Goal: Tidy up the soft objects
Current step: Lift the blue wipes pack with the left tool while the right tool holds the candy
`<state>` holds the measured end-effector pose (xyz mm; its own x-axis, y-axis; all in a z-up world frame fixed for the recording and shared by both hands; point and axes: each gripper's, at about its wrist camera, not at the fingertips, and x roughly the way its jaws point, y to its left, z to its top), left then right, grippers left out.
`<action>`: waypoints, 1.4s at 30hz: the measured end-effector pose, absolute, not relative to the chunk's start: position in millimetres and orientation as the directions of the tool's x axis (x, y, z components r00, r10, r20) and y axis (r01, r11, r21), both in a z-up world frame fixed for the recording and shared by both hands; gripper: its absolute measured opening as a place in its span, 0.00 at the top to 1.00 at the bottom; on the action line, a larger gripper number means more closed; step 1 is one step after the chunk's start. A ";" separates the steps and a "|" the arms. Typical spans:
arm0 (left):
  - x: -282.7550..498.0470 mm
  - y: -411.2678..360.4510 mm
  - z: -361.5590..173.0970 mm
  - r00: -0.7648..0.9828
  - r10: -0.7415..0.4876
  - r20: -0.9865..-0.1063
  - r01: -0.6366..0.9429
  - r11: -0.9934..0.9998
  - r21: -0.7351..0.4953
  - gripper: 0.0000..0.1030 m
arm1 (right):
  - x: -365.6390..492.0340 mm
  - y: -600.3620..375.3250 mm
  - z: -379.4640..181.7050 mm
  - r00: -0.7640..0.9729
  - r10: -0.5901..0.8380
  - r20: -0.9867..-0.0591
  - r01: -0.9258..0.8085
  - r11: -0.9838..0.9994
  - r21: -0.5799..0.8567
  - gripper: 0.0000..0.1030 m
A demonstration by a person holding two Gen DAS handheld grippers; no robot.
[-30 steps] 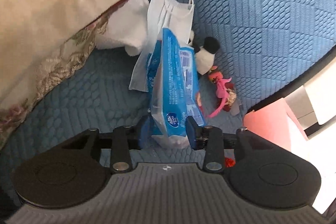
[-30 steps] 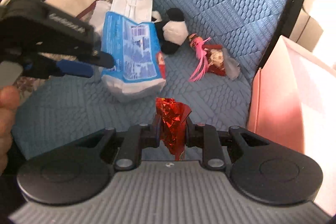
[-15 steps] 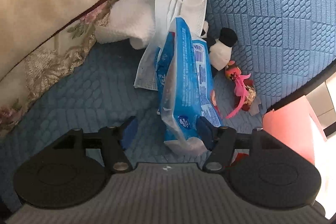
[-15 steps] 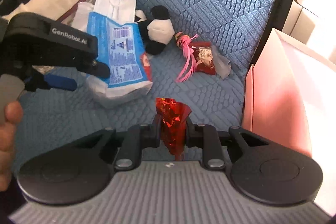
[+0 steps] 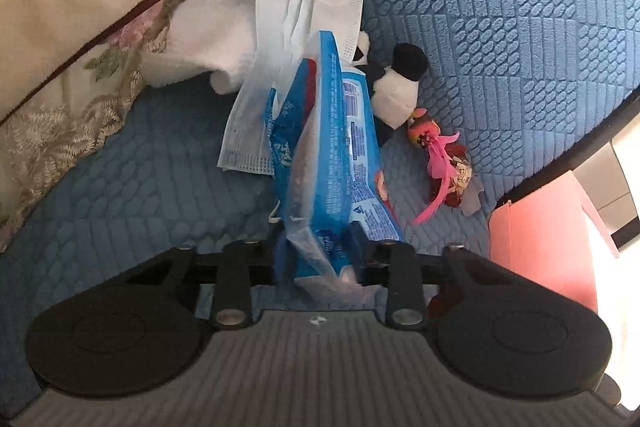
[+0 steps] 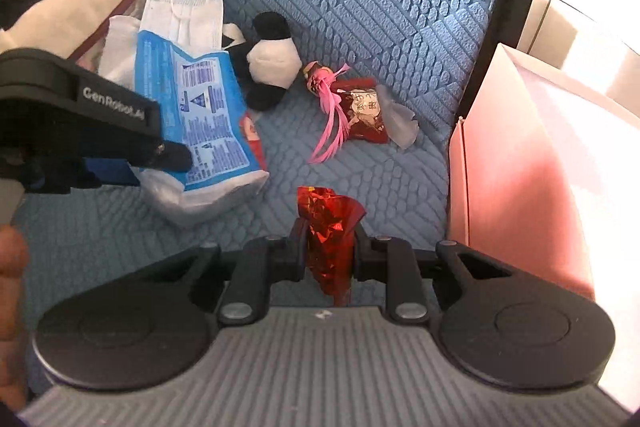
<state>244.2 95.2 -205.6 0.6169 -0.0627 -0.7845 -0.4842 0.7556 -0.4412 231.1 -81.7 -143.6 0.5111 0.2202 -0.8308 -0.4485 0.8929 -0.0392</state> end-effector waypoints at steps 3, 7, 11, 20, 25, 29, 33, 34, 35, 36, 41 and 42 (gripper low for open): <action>240.4 95.8 -201.9 0.625 -0.072 -0.778 -0.472 0.758 -0.449 0.84 | 230.5 -83.1 -142.5 0.521 0.223 -0.824 -0.441 0.897 -0.037 0.76; 232.7 91.3 -194.8 0.628 -0.073 -0.775 -0.452 0.776 -0.439 0.88 | 225.9 -83.5 -138.1 0.550 0.213 -0.808 -0.437 0.897 -0.061 0.76; 220.4 85.2 -185.6 0.632 -0.078 -0.771 -0.425 0.797 -0.430 0.91 | 221.7 -87.9 -133.6 0.556 0.216 -0.803 -0.430 0.901 -0.056 0.76; 186.6 64.0 -163.5 0.643 -0.087 -0.761 -0.347 0.853 -0.390 0.91 | 200.0 -99.0 -119.1 0.572 0.221 -0.790 -0.422 0.905 -0.052 0.76; 166.3 58.7 -148.8 0.660 -0.118 -0.742 -0.304 0.861 -0.408 0.91 | 189.7 -106.8 -110.9 0.567 0.234 -0.790 -0.416 0.909 -0.029 0.76; 149.0 56.2 -143.0 0.664 -0.122 -0.738 -0.298 0.861 -0.411 0.91 | 182.1 -113.5 -105.5 0.565 0.243 -0.789 -0.401 0.916 -0.005 0.76; 138.9 51.5 -139.1 0.661 -0.099 -0.744 -0.288 0.882 -0.373 0.91 | 173.2 -116.8 -100.8 0.567 0.248 -0.786 -0.389 0.921 0.010 0.76; 137.5 50.1 -138.8 0.659 -0.096 -0.746 -0.286 0.885 -0.367 0.91 | 171.1 -117.1 -99.8 0.568 0.248 -0.785 -0.386 0.922 0.012 0.76; 135.9 48.6 -139.2 0.657 -0.097 -0.748 -0.284 0.887 -0.364 0.91 | 169.6 -117.4 -98.9 0.569 0.248 -0.784 -0.384 0.923 0.013 0.76; 134.7 46.8 -140.2 0.652 -0.096 -0.752 -0.284 0.889 -0.359 0.91 | 167.6 -118.0 -98.1 0.570 0.248 -0.784 -0.383 0.924 0.014 0.76; 124.4 37.0 -150.4 0.620 -0.102 -0.778 -0.290 0.892 -0.348 0.91 | 158.3 -122.9 -95.2 0.568 0.246 -0.786 -0.378 0.926 0.016 0.76; 121.3 35.8 -152.8 0.615 -0.105 -0.782 -0.292 0.891 -0.348 0.91 | 156.4 -124.4 -94.7 0.568 0.244 -0.786 -0.378 0.926 0.014 0.76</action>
<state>121.3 35.8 -152.8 0.6145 -0.1048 -0.7819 -0.2915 0.8908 -0.3485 156.4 -124.4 -94.7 0.5675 0.2438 -0.7864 -0.3781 0.9256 0.0141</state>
